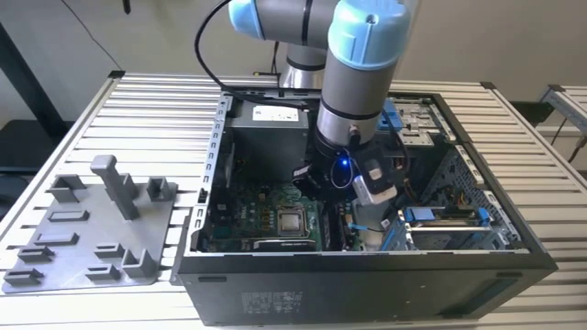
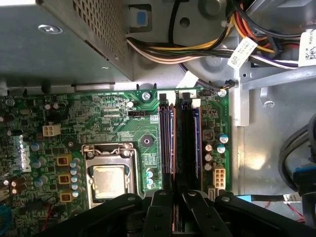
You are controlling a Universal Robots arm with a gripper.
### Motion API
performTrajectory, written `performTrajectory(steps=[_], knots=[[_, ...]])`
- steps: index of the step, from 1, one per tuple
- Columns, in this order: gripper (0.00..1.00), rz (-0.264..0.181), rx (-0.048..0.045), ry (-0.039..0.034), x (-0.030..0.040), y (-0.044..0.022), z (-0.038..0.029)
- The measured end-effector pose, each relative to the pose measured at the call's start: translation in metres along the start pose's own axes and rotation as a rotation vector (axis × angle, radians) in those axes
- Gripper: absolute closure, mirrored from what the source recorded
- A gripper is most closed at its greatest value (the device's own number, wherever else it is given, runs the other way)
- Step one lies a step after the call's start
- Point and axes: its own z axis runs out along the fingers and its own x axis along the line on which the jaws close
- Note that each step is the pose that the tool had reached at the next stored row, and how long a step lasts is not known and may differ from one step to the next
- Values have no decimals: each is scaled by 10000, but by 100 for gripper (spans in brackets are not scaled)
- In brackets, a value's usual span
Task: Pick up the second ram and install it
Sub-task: 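Insert the second ram into the second slot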
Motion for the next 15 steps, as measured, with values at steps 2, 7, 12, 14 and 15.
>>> performTrajectory(steps=[2,7,12,14,15], knots=[[86,0,-1,0,0,0,10],[86,0,2,0,0,0,10],[86,0,3,0,0,0,11],[86,-3,3,-7,0,0,11],[86,-8,-5,-40,1,0,11]])
